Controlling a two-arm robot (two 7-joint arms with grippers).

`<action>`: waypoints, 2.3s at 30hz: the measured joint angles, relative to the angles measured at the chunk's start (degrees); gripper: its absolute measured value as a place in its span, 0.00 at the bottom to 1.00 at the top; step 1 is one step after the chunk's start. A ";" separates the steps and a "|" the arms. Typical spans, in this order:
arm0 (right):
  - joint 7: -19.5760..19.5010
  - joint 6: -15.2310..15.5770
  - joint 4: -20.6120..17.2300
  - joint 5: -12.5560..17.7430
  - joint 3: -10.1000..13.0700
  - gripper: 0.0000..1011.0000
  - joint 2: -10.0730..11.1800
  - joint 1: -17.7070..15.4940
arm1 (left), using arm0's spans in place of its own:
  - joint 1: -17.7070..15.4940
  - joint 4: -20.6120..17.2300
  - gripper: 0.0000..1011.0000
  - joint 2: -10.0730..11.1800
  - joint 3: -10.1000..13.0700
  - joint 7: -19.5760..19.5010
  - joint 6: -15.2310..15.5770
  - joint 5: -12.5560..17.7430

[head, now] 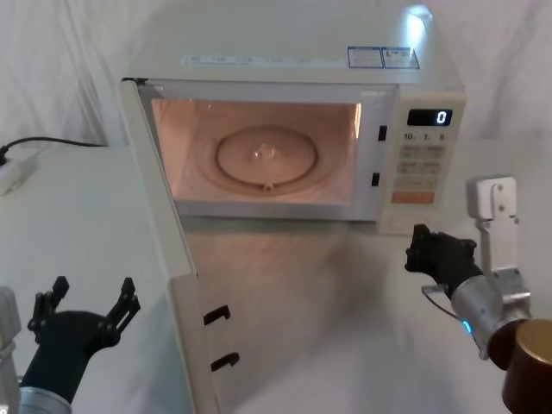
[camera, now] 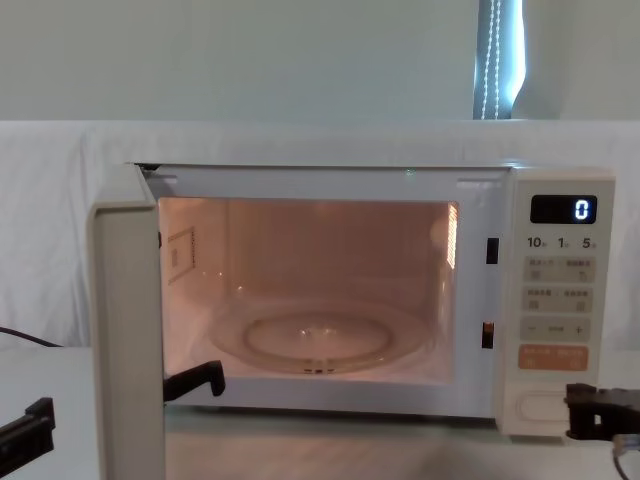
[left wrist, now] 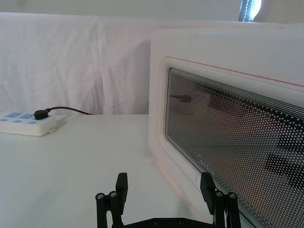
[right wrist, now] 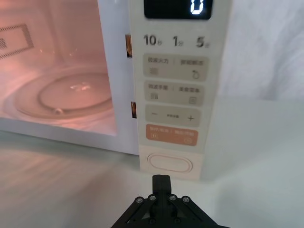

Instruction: Press the button to open the microwave door with one hand; close the microwave door with the other hand.

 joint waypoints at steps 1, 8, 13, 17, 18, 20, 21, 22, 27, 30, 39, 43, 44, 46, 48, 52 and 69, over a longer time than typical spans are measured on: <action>0.00 0.00 0.00 0.00 0.00 0.00 0.00 0.00 | 0.00 0.00 0.99 0.00 0.00 0.00 0.00 0.00; 0.67 -3.65 -5.92 2.36 0.35 0.00 1.60 -5.18 | 0.00 0.00 0.99 0.00 0.00 0.00 0.00 0.00; 0.16 -6.93 -7.74 3.73 1.22 0.12 2.56 -7.54 | 0.00 0.00 0.99 0.00 0.00 0.00 0.00 0.00; -0.04 -8.94 -7.99 5.02 1.81 0.24 3.11 -8.57 | 0.00 0.00 0.99 0.00 0.00 0.00 0.00 0.00; -0.06 -9.29 -7.99 5.26 1.87 0.25 3.23 -8.73 | 0.00 0.00 0.99 0.00 0.00 0.00 0.00 0.00; -0.06 -10.20 -7.94 5.92 1.98 0.33 3.50 -9.17 | 0.00 0.00 0.99 0.00 0.00 0.00 0.00 0.00; -0.07 -10.50 -7.87 6.09 2.00 0.35 3.59 -9.30 | 0.00 0.00 0.99 0.00 0.00 0.00 0.00 0.00; -0.09 -10.77 -7.77 6.26 2.02 0.37 3.66 -9.43 | 0.00 0.00 0.99 0.00 0.00 0.00 0.00 0.00; -0.33 -13.03 -6.73 7.14 2.05 0.55 4.05 -9.97 | 0.00 0.00 0.99 0.00 0.00 0.00 0.00 0.00; -0.65 -14.09 -5.91 7.43 2.04 0.65 4.19 -10.05 | 0.00 0.00 0.99 0.00 0.00 0.00 0.00 0.00; -1.50 -15.88 -3.13 8.02 2.33 0.90 4.33 -9.32 | 0.00 0.00 0.99 0.00 0.00 0.00 0.00 0.00; -1.75 -15.94 -2.49 7.84 2.33 0.99 4.61 -8.93 | 0.00 0.00 0.99 0.00 0.00 0.00 0.00 0.00; -1.83 -15.94 -2.28 7.77 2.37 0.99 4.71 -8.80 | 0.00 0.00 0.99 0.00 0.00 0.00 0.00 0.00; -1.86 -15.95 -2.18 7.74 2.40 0.99 4.77 -8.73 | 0.00 0.00 0.99 0.00 0.00 0.00 0.00 0.00; -1.91 -15.94 -1.91 7.66 2.53 0.99 4.94 -8.56 | 0.00 0.00 0.99 0.00 0.00 0.00 0.00 0.00; -2.09 -15.88 -1.44 7.46 2.86 0.99 5.20 -8.16 | 0.00 0.00 0.99 0.00 0.00 0.00 0.00 0.00; -2.30 -15.52 -1.13 7.22 2.99 0.99 5.21 -7.86 | 0.00 0.00 0.99 0.00 0.00 0.00 0.00 0.00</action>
